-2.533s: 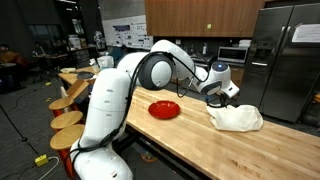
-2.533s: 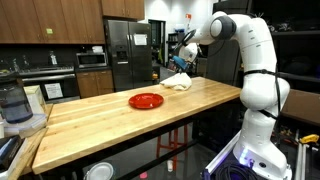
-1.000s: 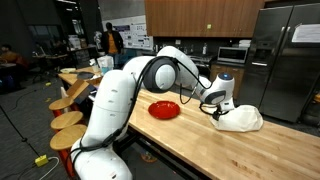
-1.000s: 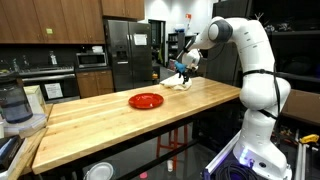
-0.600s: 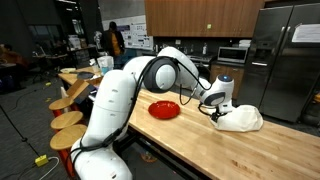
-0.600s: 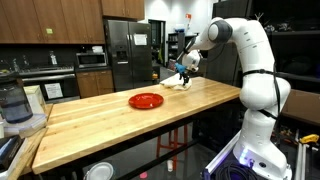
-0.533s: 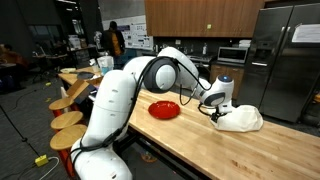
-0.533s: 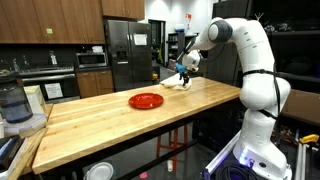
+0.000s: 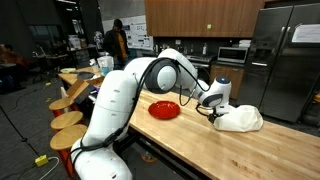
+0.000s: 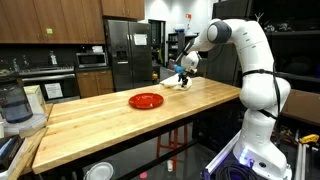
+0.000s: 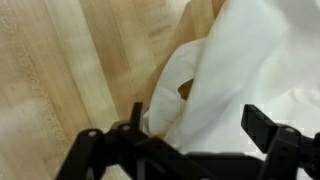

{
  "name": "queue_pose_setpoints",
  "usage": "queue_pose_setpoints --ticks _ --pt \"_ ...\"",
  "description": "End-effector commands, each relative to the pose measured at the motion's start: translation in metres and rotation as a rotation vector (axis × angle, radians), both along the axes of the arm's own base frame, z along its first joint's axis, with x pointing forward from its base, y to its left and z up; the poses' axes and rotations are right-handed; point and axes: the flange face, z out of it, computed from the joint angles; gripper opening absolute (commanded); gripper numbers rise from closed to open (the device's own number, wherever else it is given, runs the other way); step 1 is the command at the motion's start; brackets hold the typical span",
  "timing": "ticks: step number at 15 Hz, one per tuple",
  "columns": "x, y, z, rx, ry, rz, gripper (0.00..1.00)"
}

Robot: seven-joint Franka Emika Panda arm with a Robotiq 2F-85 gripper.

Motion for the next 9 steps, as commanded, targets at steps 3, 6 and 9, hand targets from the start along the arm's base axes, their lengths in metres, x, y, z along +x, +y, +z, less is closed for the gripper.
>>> queue_pose_setpoints --ticks 3,6,9 --pt "0.0040 0.0076 0.0032 0.007 -0.023 0.029 0.67" --pt "0.0049 0.0092 0.0028 0.003 -0.022 0.033 0.41" --pt "0.0044 0.0079 0.0002 0.001 -0.018 0.031 0.19"
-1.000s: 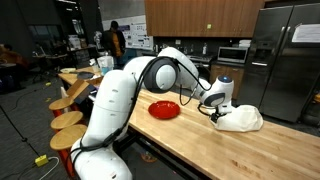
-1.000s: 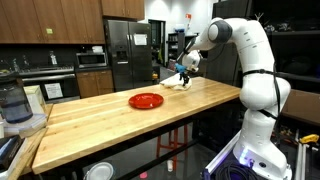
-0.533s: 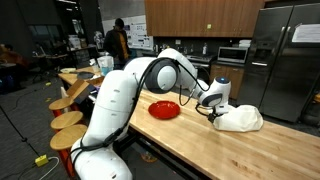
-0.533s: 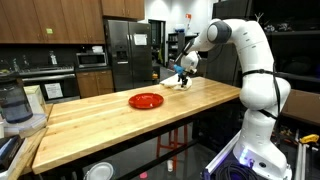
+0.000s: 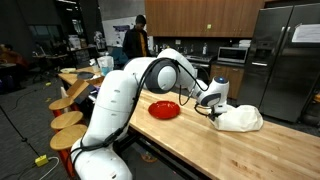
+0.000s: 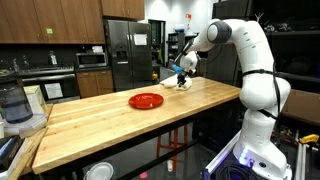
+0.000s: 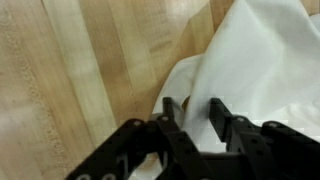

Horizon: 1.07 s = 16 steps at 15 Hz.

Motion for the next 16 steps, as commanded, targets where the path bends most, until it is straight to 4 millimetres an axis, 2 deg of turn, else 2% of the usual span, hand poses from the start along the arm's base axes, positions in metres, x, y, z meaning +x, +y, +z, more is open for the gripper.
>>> queue_pose_setpoints --ticks 1,2,3,6,8,12,16 --pt "-0.001 -0.003 0.000 0.001 -0.009 0.000 0.12" --pt "-0.001 -0.003 -0.001 0.002 -0.009 -0.001 0.03" --pt "-0.001 -0.003 -0.001 0.001 -0.009 -0.001 0.00" --pt "0.002 0.000 0.002 0.001 -0.021 0.002 0.01" --pt "0.006 0.005 0.011 -0.008 -0.049 0.026 0.02" --pt "0.019 0.036 0.052 -0.112 -0.204 0.159 0.02" --pt "0.025 0.089 0.104 -0.183 -0.335 0.338 0.02"
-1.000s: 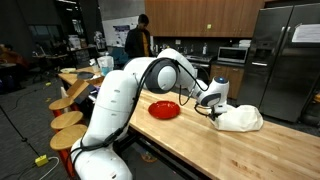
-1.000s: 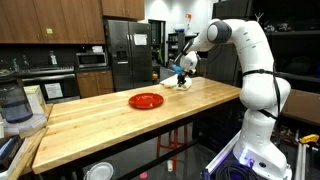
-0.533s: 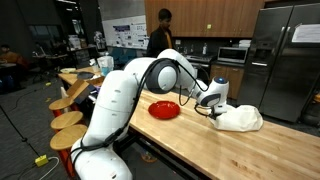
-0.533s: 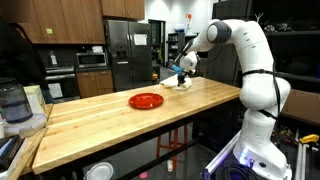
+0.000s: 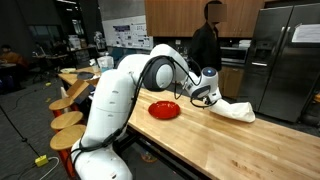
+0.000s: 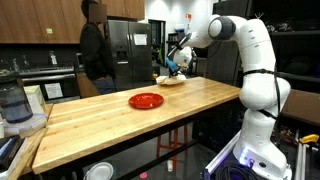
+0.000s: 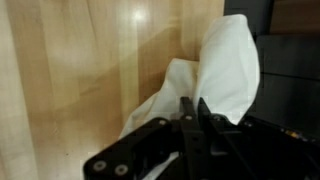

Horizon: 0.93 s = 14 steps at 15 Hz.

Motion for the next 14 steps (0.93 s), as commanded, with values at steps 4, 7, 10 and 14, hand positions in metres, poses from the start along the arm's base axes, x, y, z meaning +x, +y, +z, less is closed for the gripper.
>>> queue_pose_setpoints --ticks 4,7,10,14 --pt "-0.015 0.092 0.087 -0.126 -0.138 0.338 0.02" --pt "-0.027 0.134 0.109 -0.179 -0.181 0.507 0.02" --pt "-0.045 0.167 0.117 -0.211 -0.198 0.681 0.02" --pt "-0.073 0.195 0.116 -0.257 -0.180 0.921 0.02"
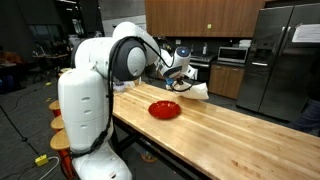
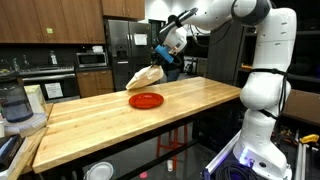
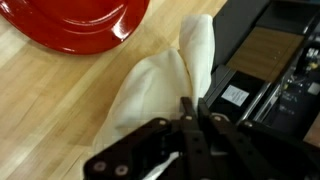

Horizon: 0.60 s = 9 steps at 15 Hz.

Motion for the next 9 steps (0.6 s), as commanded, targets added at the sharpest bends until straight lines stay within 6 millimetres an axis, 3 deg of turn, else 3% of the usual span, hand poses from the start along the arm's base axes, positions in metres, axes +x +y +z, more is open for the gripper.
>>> queue_pose_setpoints --ticks 1,5,9 --pt "-0.039 0.014 0.005 -0.066 0.008 0.192 0.02" --pt "-0.075 0.024 -0.007 -0.130 0.007 0.374 0.02" --pt "-0.107 0.016 -0.031 -0.179 0.012 0.486 0.02"
